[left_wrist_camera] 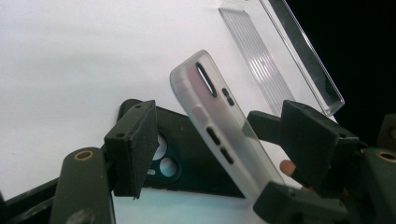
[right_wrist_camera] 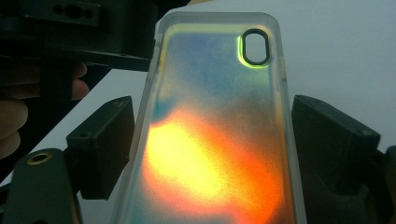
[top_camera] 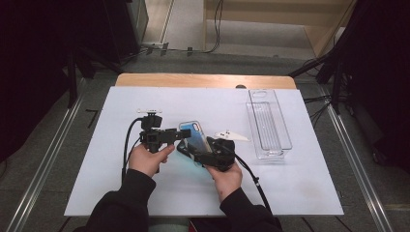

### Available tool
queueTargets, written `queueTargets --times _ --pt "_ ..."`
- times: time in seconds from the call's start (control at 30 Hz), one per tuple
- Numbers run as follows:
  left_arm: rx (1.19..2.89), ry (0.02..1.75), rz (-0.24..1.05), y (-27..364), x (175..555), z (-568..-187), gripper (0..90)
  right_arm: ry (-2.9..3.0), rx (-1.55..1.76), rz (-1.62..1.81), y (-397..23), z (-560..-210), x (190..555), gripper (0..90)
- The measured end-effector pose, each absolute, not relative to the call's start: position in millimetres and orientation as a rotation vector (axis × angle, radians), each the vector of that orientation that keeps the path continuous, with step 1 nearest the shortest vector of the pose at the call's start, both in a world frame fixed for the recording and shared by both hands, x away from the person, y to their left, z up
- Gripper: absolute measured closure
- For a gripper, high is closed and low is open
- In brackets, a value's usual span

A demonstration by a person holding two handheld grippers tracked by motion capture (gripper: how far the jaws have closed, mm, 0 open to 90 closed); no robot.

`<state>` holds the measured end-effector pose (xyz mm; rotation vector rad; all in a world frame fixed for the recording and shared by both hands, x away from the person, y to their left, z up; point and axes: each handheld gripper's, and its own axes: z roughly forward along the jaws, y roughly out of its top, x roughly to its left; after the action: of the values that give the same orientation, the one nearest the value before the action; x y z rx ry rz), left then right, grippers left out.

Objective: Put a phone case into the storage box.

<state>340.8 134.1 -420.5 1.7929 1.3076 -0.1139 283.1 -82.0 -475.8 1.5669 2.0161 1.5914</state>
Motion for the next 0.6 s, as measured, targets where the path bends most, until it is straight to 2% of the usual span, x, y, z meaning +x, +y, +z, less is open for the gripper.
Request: queueTargets --times 0.33,0.5,0.6 --pt "1.761 1.371 -0.155 129 345 -425 33.3 1.981 1.551 1.648 -75 -475 280 14.6" --pt "1.722 1.386 -0.193 132 345 -427 44.6 1.982 1.528 1.674 -72 -476 279 14.6" --pt "1.704 1.38 -0.207 133 344 -427 56.7 1.975 1.501 1.693 -70 -475 277 14.6"
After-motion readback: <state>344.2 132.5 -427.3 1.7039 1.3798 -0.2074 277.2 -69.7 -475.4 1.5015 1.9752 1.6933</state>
